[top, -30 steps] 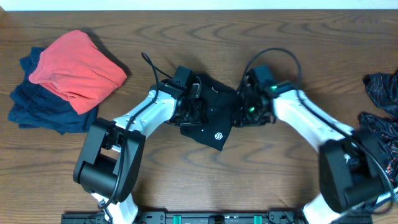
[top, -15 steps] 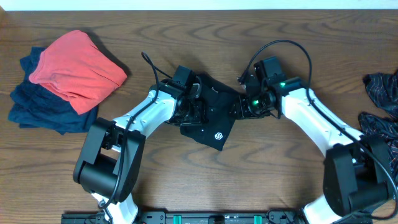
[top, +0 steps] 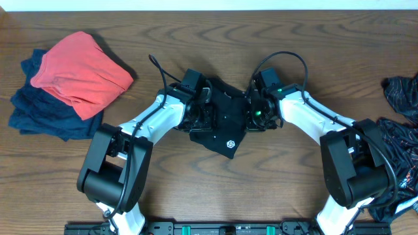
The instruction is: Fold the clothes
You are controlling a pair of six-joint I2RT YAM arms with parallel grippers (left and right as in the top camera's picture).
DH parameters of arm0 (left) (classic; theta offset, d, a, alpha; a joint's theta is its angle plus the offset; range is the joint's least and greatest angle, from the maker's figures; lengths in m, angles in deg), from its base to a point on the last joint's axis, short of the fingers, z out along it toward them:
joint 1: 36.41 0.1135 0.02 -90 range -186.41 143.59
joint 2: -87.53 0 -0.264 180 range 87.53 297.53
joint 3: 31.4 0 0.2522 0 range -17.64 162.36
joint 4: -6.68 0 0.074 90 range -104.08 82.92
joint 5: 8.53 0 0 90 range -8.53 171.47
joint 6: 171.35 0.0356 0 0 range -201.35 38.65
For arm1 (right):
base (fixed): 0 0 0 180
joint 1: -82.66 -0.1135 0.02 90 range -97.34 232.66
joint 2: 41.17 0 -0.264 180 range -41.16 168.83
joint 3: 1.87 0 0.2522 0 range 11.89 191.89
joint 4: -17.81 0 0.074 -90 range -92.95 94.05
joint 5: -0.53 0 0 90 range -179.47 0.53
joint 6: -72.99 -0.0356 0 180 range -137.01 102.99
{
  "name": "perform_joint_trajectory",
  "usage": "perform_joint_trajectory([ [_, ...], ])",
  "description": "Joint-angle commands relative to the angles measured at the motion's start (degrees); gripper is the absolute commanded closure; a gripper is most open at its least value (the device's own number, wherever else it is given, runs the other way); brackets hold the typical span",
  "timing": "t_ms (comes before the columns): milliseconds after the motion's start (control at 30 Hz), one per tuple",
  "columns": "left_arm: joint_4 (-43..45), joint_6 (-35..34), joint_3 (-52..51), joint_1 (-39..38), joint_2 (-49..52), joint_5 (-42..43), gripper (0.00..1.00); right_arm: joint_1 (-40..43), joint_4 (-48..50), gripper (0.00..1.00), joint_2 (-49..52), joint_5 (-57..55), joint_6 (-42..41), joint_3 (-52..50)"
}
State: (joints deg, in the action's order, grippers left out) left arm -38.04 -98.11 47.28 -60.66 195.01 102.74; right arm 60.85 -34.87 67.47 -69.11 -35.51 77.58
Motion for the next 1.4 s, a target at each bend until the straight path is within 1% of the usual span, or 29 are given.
perform_joint_trajectory([
  [0, -0.46, -1.14, -1.29, -0.17, 3.65, -3.98, 0.45, 2.29, -1.09, 0.99, 0.79, -11.58, -1.60, -0.31],
  [167, -0.70, -1.57, -2.40, -0.83, 3.65, -3.98, 0.45, 1.79, 1.01, 0.99, 1.18, -12.52, -1.64, -0.44],
  [300, -0.81, -1.66, -2.84, -0.92, 3.69, -4.00, 0.45, 0.61, 7.17, 0.99, 2.12, -17.35, -1.62, -1.09],
  [333, -1.14, -2.82, -2.84, -0.92, 3.69, -4.09, 0.45, 0.35, 8.37, 0.98, 2.67, -18.29, -1.62, -1.09],
  [467, -4.68, -16.02, -2.84, -0.96, 3.67, -8.22, 0.45, 0.33, 11.28, 0.99, 5.42, -22.49, -1.16, -1.09],
  [567, -4.90, -20.55, -2.84, -0.96, 3.67, -8.59, 0.45, 0.87, 13.42, 0.98, 7.02, -24.46, 0.02, -1.09],
  [633, -4.31, -21.77, -2.75, -0.85, 3.41, -10.27, 0.45, 1.03, 14.99, 0.91, 7.21, -24.46, 2.82, -1.05],
  [733, -4.31, -19.80, -1.75, 0.17, 1.75, -14.10, 0.45, 1.29, 14.51, 0.78, 5.95, -24.44, 5.31, 0.11],
  [800, -4.35, -16.48, -0.90, 1.25, -0.68, -14.99, 0.45, 1.42, 13.57, 0.69, 4.11, -24.44, 5.31, 1.20],
  [867, -4.33, -14.38, -0.48, 2.45, -3.82, -15.58, 0.44, 1.60, 12.70, 0.65, 1.44, -24.44, 5.31, 2.23],
  [933, -4.17, -13.62, -0.44, 3.96, -7.67, -16.74, 0.32, 1.77, 11.72, 0.62, -1.97, -24.44, 5.31, 3.17],
  [1000, -3.87, -13.44, -0.44, 5.53, -10.93, -16.87, 0.18, 1.81, 11.15, 0.58, -5.55, -24.41, 5.31, 3.52],
  [1067, -3.30, -13.16, -0.46, 6.73, -13.05, -16.85, 0.11, 1.75, 10.80, 0.57, -8.59, -24.11, 5.33, 3.52],
  [1133, -3.17, -12.11, -0.46, 7.37, -13.97, -16.85, 0.10, 1.46, 10.29, 0.58, -10.58, -21.49, 5.84, 3.52],
  [1267, -2.82, -10.12, -0.57, 7.45, -13.57, -16.85, 0.10, 0.13, 9.86, 0.63, -11.06, -7.76, 9.57, 3.48],
  [1367, -1.99, -7.85, -0.61, 7.54, -13.03, -17.03, 0.09, -1.62, 9.05, 0.71, -9.27, 1.18, 14.01, 3.34],
])
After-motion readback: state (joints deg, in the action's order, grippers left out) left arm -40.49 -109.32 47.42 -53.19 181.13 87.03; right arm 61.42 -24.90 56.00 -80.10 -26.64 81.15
